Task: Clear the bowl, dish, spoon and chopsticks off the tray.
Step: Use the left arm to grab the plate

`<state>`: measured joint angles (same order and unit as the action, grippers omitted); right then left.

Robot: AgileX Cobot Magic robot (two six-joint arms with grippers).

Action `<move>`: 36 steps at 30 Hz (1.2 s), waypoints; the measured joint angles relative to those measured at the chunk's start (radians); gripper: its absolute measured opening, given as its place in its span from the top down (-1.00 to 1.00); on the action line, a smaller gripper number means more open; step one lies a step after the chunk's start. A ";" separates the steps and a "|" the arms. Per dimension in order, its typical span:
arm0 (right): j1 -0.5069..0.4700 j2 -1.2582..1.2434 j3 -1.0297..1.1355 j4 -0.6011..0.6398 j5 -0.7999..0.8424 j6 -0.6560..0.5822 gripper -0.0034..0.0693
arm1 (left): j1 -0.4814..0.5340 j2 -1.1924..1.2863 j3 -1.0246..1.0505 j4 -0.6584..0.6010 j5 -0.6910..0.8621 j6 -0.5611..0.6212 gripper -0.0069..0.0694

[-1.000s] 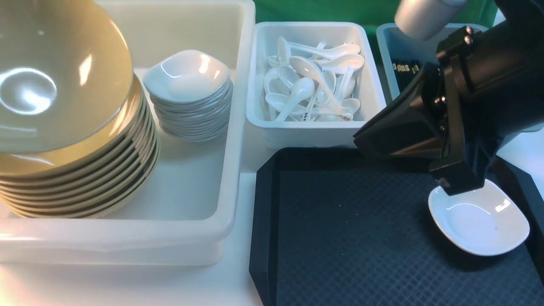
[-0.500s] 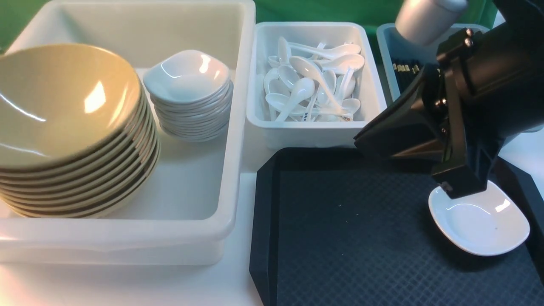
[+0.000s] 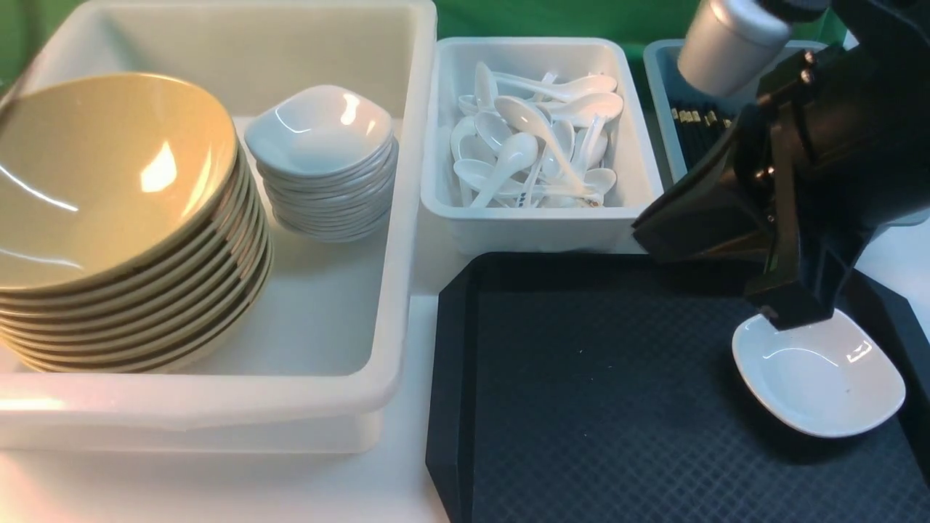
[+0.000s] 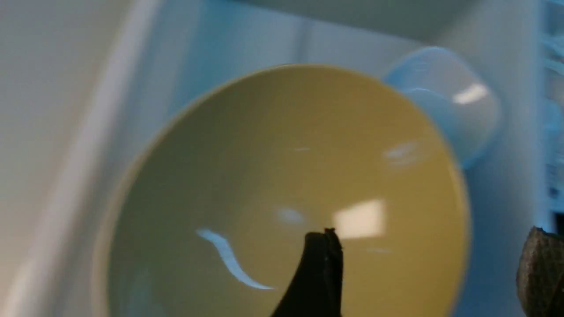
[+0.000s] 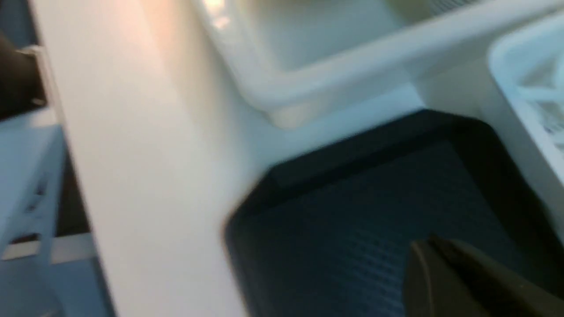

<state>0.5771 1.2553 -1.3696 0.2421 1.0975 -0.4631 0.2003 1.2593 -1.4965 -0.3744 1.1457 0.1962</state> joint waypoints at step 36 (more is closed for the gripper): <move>0.000 -0.632 0.368 -0.478 0.171 0.550 0.74 | -1.119 1.107 -0.575 0.173 -0.348 -0.216 -0.43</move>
<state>0.5771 0.6229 -1.0016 -0.2364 1.2687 0.0867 -0.9186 2.3663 -2.0716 -0.2017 0.7980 -0.0203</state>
